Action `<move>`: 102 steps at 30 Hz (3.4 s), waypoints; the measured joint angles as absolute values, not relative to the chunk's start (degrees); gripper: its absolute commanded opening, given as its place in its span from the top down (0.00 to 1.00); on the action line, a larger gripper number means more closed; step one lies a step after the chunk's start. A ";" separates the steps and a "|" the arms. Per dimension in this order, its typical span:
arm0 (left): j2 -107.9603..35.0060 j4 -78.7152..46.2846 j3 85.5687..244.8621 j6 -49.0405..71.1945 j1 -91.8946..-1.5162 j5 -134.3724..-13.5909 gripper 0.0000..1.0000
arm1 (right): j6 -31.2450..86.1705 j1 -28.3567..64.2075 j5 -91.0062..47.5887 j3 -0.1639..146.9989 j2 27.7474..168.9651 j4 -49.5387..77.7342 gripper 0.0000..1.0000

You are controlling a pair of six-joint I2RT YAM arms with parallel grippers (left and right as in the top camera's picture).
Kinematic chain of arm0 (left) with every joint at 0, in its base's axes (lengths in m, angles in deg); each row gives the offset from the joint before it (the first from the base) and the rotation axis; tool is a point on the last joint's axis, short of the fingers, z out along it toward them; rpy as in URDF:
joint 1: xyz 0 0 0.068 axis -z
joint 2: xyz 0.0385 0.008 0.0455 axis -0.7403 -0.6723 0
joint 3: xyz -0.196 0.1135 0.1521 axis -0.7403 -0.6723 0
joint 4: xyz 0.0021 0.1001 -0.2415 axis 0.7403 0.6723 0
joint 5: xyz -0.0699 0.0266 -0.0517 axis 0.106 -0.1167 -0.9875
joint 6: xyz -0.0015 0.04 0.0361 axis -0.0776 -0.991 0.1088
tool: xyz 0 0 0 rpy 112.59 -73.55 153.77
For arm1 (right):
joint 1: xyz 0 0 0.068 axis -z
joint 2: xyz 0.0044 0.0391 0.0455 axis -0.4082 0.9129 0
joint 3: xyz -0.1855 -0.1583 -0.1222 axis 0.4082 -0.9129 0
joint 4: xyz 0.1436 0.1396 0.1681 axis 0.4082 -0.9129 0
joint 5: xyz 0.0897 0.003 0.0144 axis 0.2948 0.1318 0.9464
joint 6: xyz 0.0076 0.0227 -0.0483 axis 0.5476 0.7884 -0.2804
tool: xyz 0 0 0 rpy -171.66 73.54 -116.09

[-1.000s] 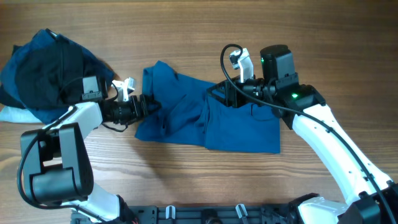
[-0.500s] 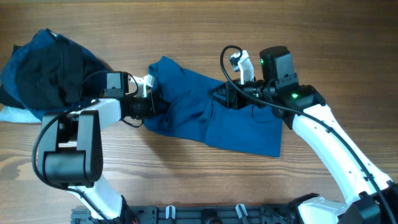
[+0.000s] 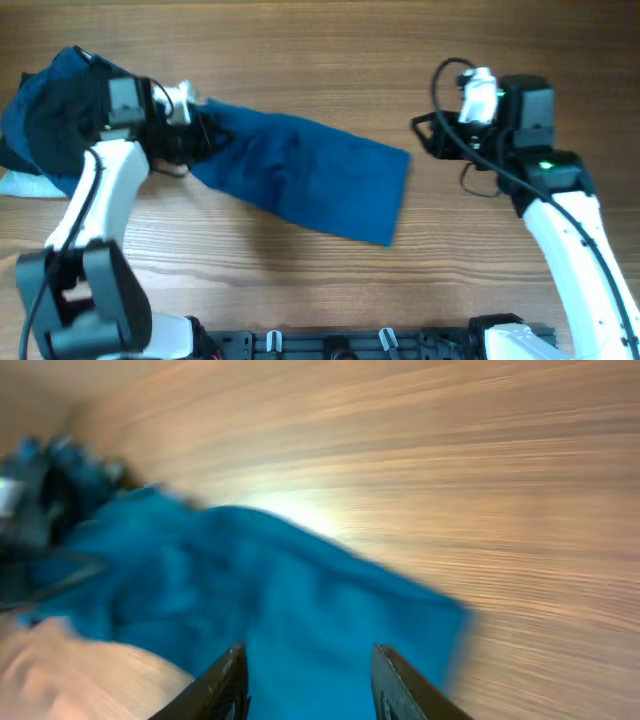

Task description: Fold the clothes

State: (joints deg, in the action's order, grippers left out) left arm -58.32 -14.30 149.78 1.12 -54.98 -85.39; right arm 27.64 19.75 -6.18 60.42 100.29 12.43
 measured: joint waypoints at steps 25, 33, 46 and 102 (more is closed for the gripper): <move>-64.36 -9.49 157.41 0.86 -14.63 -60.74 0.12 | 28.27 24.69 -8.19 60.42 99.90 9.61 0.59; -64.25 -4.51 162.53 0.84 -17.28 -58.11 0.42 | 27.11 24.58 -5.98 60.42 99.90 9.52 0.59; -71.61 -14.50 162.55 0.90 -24.58 -62.77 0.96 | 26.92 19.88 -4.82 60.42 102.54 9.67 0.59; -59.55 -2.13 159.16 -0.78 -30.19 -63.80 0.06 | 28.34 19.20 -4.69 58.59 102.67 8.29 0.59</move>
